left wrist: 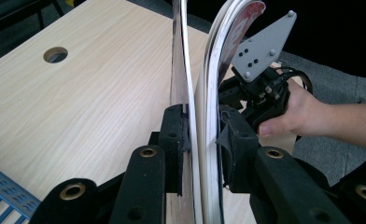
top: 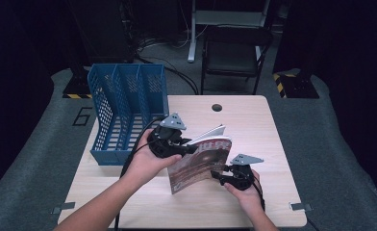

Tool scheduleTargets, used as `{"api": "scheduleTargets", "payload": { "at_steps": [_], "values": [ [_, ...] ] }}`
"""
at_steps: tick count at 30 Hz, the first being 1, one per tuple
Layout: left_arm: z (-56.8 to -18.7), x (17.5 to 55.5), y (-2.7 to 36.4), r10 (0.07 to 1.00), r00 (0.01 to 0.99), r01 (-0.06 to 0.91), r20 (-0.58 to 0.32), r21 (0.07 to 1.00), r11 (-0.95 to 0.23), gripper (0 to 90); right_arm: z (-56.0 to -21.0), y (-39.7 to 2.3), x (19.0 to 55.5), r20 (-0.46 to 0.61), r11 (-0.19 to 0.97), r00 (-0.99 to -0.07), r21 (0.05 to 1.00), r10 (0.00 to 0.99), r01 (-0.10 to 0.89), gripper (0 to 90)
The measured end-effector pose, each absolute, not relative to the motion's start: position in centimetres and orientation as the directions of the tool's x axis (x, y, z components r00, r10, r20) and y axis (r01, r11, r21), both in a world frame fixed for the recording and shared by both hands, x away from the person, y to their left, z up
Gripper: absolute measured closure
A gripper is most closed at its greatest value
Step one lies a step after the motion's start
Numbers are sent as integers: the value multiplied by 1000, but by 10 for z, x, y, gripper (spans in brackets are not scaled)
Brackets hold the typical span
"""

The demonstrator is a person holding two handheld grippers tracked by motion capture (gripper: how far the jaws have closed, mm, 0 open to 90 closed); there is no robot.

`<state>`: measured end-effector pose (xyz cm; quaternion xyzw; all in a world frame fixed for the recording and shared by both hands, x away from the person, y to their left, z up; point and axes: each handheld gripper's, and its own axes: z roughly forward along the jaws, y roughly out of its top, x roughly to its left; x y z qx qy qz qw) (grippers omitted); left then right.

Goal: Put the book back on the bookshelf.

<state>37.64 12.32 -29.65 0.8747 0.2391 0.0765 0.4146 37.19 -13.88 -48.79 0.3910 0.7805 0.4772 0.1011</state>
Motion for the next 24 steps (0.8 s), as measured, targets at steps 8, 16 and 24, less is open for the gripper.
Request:
{"api": "scheduleTargets", "payload": {
  "at_steps": [8,16,24],
  "values": [
    [-298,381,118,473,878,361,-74,750,-554,753,-488,-139,372,215,241,-676,823,705,514,520],
    [-297,383,114,474,876,374,-85,741,-558,772,-488,-139,372,212,243,-677,825,705,511,519],
    [-296,385,111,475,877,373,-75,730,-572,782,-488,-139,372,216,243,-679,823,701,513,517]
  ]
}}
